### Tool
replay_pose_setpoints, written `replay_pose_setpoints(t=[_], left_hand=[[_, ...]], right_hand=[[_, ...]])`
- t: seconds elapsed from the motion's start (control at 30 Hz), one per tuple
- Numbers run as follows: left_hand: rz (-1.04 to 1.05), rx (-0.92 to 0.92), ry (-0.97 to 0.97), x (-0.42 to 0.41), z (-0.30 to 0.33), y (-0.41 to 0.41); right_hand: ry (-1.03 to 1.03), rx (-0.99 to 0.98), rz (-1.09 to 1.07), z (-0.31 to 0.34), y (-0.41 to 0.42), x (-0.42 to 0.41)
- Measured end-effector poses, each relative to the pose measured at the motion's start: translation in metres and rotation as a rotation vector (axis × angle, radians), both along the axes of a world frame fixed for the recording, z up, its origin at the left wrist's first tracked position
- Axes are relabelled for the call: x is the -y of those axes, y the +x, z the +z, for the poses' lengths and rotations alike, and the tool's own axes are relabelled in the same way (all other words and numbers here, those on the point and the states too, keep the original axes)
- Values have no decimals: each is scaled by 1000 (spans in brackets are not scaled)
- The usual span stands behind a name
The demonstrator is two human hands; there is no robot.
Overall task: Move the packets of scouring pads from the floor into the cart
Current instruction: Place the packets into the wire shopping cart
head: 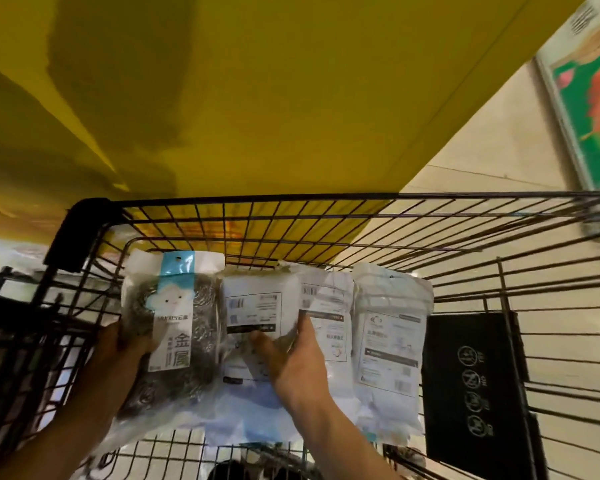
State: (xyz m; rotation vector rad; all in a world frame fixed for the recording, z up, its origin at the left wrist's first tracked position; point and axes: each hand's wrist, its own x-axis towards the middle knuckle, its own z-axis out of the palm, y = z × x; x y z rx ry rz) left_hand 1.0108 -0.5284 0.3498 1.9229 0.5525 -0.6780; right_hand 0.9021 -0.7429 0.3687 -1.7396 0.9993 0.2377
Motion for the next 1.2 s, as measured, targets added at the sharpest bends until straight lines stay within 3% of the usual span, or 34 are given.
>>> replay_pose_setpoints(t=[0.1, 0.2, 0.47, 0.57, 0.67, 0.73, 0.8, 0.97, 1.2], left_hand=[[-13, 42, 13, 7, 12, -2], [-34, 50, 49, 8, 19, -6], [21, 24, 17, 4, 72, -38], [100, -75, -58, -6, 102, -52], [87, -233, -285, -39, 128, -68], [-11, -252, -311, -43, 173, -76], [-92, -163, -226, -46, 213, -81], [-160, -48, -273, -62, 296, -113], [-61, 108, -267, -84, 333, -186]], right_hand=[[61, 11, -32, 6, 2, -1], [260, 22, -164, 18, 7, -2], [208, 1, -149, 80, -22, 9], [172, -41, -86, 120, -46, 7], [185, -46, -78, 166, -80, -1], [193, -50, -83, 197, -102, -6], [196, -22, -80, 224, -121, -12], [216, 41, -75, 278, -163, -24], [260, 152, 30, 312, -177, -17]])
